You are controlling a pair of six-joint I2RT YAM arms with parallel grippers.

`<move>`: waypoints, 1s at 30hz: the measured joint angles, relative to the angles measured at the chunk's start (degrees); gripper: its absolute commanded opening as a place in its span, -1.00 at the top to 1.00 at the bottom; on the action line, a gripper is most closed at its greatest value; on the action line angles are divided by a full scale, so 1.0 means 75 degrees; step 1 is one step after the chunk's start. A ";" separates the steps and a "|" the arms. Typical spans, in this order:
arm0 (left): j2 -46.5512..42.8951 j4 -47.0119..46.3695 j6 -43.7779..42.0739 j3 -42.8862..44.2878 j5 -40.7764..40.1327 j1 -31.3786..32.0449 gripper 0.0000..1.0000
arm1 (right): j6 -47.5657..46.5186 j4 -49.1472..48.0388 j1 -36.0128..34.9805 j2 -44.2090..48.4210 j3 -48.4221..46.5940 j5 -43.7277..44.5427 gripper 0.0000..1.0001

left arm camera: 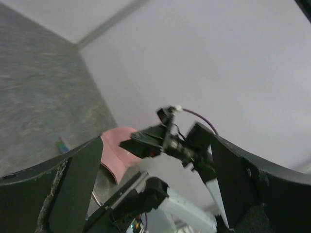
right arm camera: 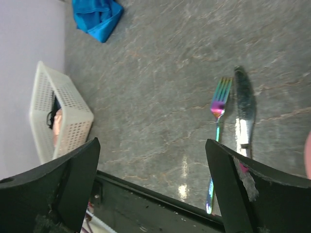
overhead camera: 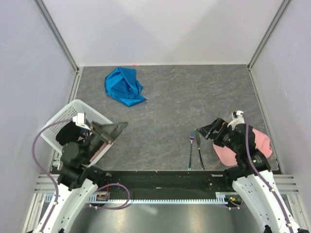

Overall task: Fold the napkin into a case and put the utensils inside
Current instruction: Pick up the crumpled napkin from the corner of the board.

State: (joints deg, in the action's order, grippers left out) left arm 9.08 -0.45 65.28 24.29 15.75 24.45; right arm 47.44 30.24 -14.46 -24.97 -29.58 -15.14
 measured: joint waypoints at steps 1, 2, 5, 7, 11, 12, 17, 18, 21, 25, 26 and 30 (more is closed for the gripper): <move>0.0396 0.0743 -0.0035 0.0548 -0.0414 -0.0003 -1.00 | -0.0114 0.0140 0.0000 -0.0096 -0.0166 0.0102 -0.96; 0.0729 0.1218 -0.0117 0.0935 -0.0644 -0.0012 -1.00 | -0.0254 0.0312 0.0000 -0.0210 -0.0358 0.0239 -0.96; 0.1874 0.2451 -0.0921 0.1926 -0.0877 -0.0038 -1.00 | -0.0650 0.0836 0.0000 -0.0629 -0.0930 0.0490 -0.96; 0.2390 0.2917 -0.1227 0.2256 -0.0991 -0.0035 -0.99 | -0.0944 0.1215 0.0000 -0.1055 -0.1384 0.0586 -0.96; 0.3351 0.3319 -0.1929 0.2562 -0.1582 -0.0038 -0.94 | -0.1443 0.1763 0.0000 -0.1938 -0.2136 0.0679 -0.96; 0.3657 0.3398 -0.2095 0.2681 -0.1751 -0.0035 -0.93 | -0.1568 0.1920 0.0000 -0.2200 -0.2337 0.0685 -0.96; 0.6563 0.4135 -0.3238 0.4581 -0.3098 -0.0204 -0.76 | -0.2104 0.2512 0.0000 -0.3284 -0.3156 0.0752 -0.96; 0.7166 0.4164 -0.3480 0.4922 -0.3244 -0.0265 -0.75 | -0.2194 0.2611 0.0000 -0.3456 -0.3296 0.0766 -0.96; 0.9259 0.4310 -0.4360 0.6137 -0.3905 -0.0440 -0.78 | -0.2419 0.2859 0.0000 -0.3789 -0.3687 0.0801 -0.96; 1.1535 0.4651 -0.5199 0.7283 -0.4567 -0.0571 -0.77 | -0.2658 0.2923 0.0000 -0.4060 -0.4057 0.0836 -0.96; 1.2112 0.4759 -0.5371 0.7630 -0.4701 -0.0597 -0.76 | -0.2713 0.2929 0.0000 -0.4170 -0.4121 0.0866 -0.96; 1.3948 0.5196 -0.5779 0.8888 -0.4922 -0.0638 -0.82 | -0.2865 0.2993 0.0000 -0.4788 -0.4325 0.1000 -0.96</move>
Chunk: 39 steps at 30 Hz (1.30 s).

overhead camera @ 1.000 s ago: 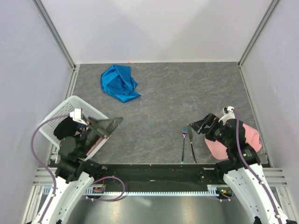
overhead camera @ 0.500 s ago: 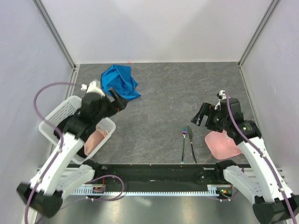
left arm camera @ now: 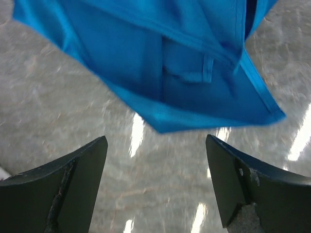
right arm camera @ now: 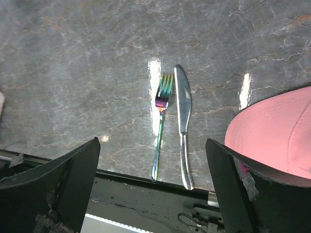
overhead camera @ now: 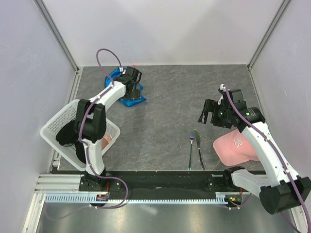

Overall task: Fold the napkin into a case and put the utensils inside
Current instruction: Pick up the crumpled napkin from the corner of the board.

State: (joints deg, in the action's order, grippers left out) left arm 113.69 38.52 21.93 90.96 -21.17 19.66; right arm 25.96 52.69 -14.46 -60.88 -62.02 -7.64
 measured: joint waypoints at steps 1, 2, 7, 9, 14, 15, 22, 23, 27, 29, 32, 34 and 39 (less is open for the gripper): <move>0.0341 0.0073 -0.0041 0.0274 -0.0017 -0.0006 -0.84 | -0.0044 0.0015 0.0000 -0.0169 -0.0044 0.0017 -0.97; 0.0571 0.0099 -0.0052 0.0446 -0.0038 -0.0006 -0.86 | -0.0079 0.0035 0.0000 -0.0356 -0.0099 0.0038 -0.96; 0.1521 0.0335 -0.0052 0.1469 -0.0137 -0.0006 -0.88 | -0.0219 0.0073 0.0000 -0.0979 -0.0449 0.0125 -0.96; 0.1711 0.0335 -0.0026 0.1731 -0.0099 -0.0020 -0.74 | -0.0254 0.0070 0.0000 -0.1099 -0.0530 0.0143 -0.96; 0.1920 0.0385 0.0294 0.1993 0.0367 -0.0114 0.19 | -0.0338 0.0073 0.0000 -0.1288 -0.0574 0.0181 -0.96; 0.1923 0.0402 0.0350 0.1973 0.0560 -0.0146 0.47 | -0.0361 0.0073 0.0000 -0.1306 -0.0577 0.0195 -0.96; 0.1574 0.0187 0.0627 0.0927 0.1871 -0.0187 0.96 | -0.0443 0.0061 0.0000 -0.1306 -0.0595 0.0204 -0.96; 0.1367 0.0149 0.0632 0.0597 0.2046 -0.0143 0.96 | -0.0443 0.0044 0.0000 -0.1297 -0.0592 0.0201 -0.96; 0.0198 -0.0134 0.0702 -0.1230 0.2798 0.0391 0.96 | -0.0437 -0.0233 0.0000 -0.1148 -0.0370 0.0140 -0.96; -0.0274 -0.0350 0.0793 -0.1906 0.3104 0.0860 0.96 | -0.0434 -0.0353 0.0000 -0.1064 -0.0184 0.0085 -0.96; -0.1373 -0.0647 0.1131 -0.3369 0.3570 0.1702 0.96 | -0.0420 -0.0522 0.0000 -0.1023 0.0090 -0.0087 -0.96; -0.2139 -0.0667 0.1387 -0.4197 0.3861 0.2285 0.72 | -0.0402 -0.0662 0.0000 -0.1023 0.0245 -0.0251 -0.96; -0.3926 -0.0568 0.1769 -0.5164 0.4080 0.2652 -0.11 | -0.0210 -0.1285 -0.0236 -0.1212 0.0688 -0.0836 -0.96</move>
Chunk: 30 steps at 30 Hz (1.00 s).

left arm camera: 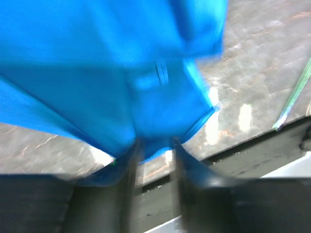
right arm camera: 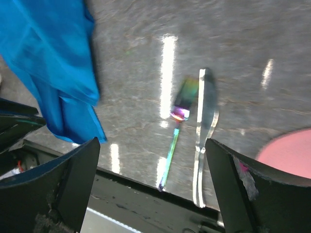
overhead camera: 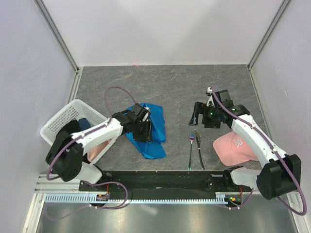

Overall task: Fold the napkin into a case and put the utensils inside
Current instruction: Pick up the crumpled napkin from the corner of the board.

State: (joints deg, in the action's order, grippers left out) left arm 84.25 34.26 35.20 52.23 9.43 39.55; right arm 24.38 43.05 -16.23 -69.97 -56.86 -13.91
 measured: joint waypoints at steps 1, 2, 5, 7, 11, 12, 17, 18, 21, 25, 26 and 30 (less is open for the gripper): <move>-0.0236 -0.0026 0.0029 0.0026 -0.0041 -0.0032 -0.10 | 0.0090 -0.0149 -0.0154 -0.0114 0.0055 -0.0087 -0.96; -0.0350 -0.0026 0.0026 0.0122 -0.0064 -0.0061 -0.03 | 0.0189 -0.0315 -0.0329 -0.0254 0.0093 -0.0181 -0.96; -0.0119 -0.0052 -0.0012 0.0656 -0.0102 -0.0093 0.26 | 0.0673 -0.0895 -0.0807 -0.0793 0.0166 -0.0516 -0.86; 0.0242 -0.0041 -0.0058 0.1049 -0.0114 -0.0090 0.26 | 0.1035 -0.1288 -0.1072 -0.1236 0.0178 -0.0737 -0.79; 0.0283 0.0041 -0.0064 0.1125 -0.0099 -0.0093 0.15 | 0.1626 -0.2005 -0.1664 -0.2221 0.0181 -0.1137 -0.55; 0.0221 0.0044 -0.0064 0.1105 -0.0096 -0.0090 0.16 | 0.1746 -0.2183 -0.1830 -0.2436 0.0204 -0.1186 -0.51; -0.0673 0.0111 -0.0006 0.0449 0.0023 -0.0090 0.08 | 0.2340 -0.3013 -0.2538 -0.2967 0.0653 -0.1451 -0.43; -0.0892 0.0140 0.0020 0.0233 0.0041 -0.0090 0.06 | 0.2483 -0.3179 -0.2667 -0.3045 0.0755 -0.1466 -0.43; -0.1428 0.0245 0.0102 -0.0385 0.0105 -0.0090 0.02 | 0.2935 -0.3687 -0.2996 -0.3197 0.1137 -0.1495 -0.38; -0.1947 0.0391 0.0248 -0.0976 0.0137 -0.0073 0.02 | 0.3401 -0.4095 -0.3252 -0.3363 0.1291 -0.1547 -0.24; -0.2069 0.0425 0.0280 -0.1070 0.0137 -0.0058 0.01 | 0.3500 -0.4191 -0.3273 -0.3398 0.1294 -0.1524 -0.20; -0.2457 0.0449 0.0443 -0.1276 0.0134 0.0096 -0.24 | 0.3960 -0.4529 -0.3273 -0.3541 0.1326 -0.1282 0.08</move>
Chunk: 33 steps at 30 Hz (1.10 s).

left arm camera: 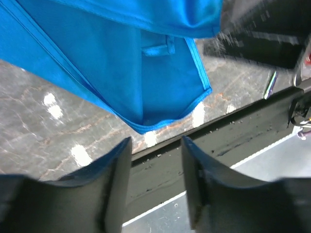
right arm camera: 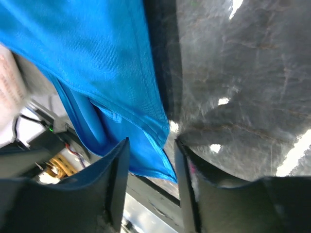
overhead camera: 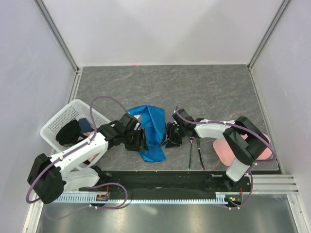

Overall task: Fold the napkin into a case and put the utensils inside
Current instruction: Pick up the crumpled napkin from the corner of the board.

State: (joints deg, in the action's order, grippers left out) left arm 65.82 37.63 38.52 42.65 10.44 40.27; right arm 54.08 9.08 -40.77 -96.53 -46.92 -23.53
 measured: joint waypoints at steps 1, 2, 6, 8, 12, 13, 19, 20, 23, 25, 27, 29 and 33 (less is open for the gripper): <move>-0.0082 -0.0003 0.0085 -0.0050 -0.0041 0.0102 -0.27 | 0.0149 -0.0076 0.0003 -0.0058 0.0003 0.0020 0.09; -0.0114 0.0006 0.0154 -0.0090 -0.0064 0.0204 -0.53 | 0.0271 -0.0154 0.0009 -0.0102 0.0003 0.0047 0.10; 0.0015 0.0064 0.0548 -0.0207 -0.0318 0.0685 -0.74 | 0.0685 -0.0356 0.0006 -0.0213 0.0000 0.0178 0.27; 0.0254 0.0128 0.0758 -0.0239 -0.0495 0.0860 -0.75 | 0.0831 -0.0417 0.0006 -0.0286 -0.0020 0.0181 0.34; 0.0828 0.0181 0.1043 -0.0309 -0.0804 0.0912 -0.67 | 0.0994 -0.0452 0.0006 -0.0361 -0.0044 0.0274 0.67; 0.0970 0.0172 0.1084 -0.0309 -0.0860 0.0912 -0.63 | 0.1023 -0.0434 0.0006 -0.0361 -0.0044 0.0347 0.73; 0.1597 0.0012 0.1142 -0.0309 -0.1058 0.0912 -0.09 | 0.0962 -0.0347 0.0050 -0.0332 -0.0050 0.0571 1.00; 0.1682 -0.0029 0.1151 -0.0309 -0.1072 0.0912 0.23 | 0.0927 -0.0323 0.0079 -0.0312 -0.0052 0.0595 1.00; 0.1953 -0.0079 0.1122 -0.0297 -0.1142 0.0912 0.80 | 0.0664 0.0009 0.0323 -0.0149 -0.0114 0.0778 1.00; 0.2025 -0.0009 0.1064 -0.0221 -0.1224 0.0912 0.96 | 0.0405 0.0382 0.0592 0.0099 -0.0274 0.0953 1.00; 0.2017 0.0117 0.0997 -0.0058 -0.1396 0.0912 0.96 | 0.0096 0.0845 0.0854 0.0469 -0.0557 0.1125 1.00; 0.1953 0.0431 0.0848 0.0262 -0.1623 0.0912 0.96 | -0.0233 0.1332 0.1090 0.0918 -0.1000 0.1274 1.00; 0.1408 0.1201 0.0344 0.1215 -0.2296 0.0912 0.96 | -0.0909 0.2142 0.1708 0.1865 -0.2369 0.1559 1.00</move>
State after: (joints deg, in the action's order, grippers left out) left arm 76.38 46.63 41.10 51.77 -6.79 47.11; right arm 47.27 25.15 -27.97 -82.54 -64.69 -11.84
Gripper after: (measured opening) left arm 0.036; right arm 0.011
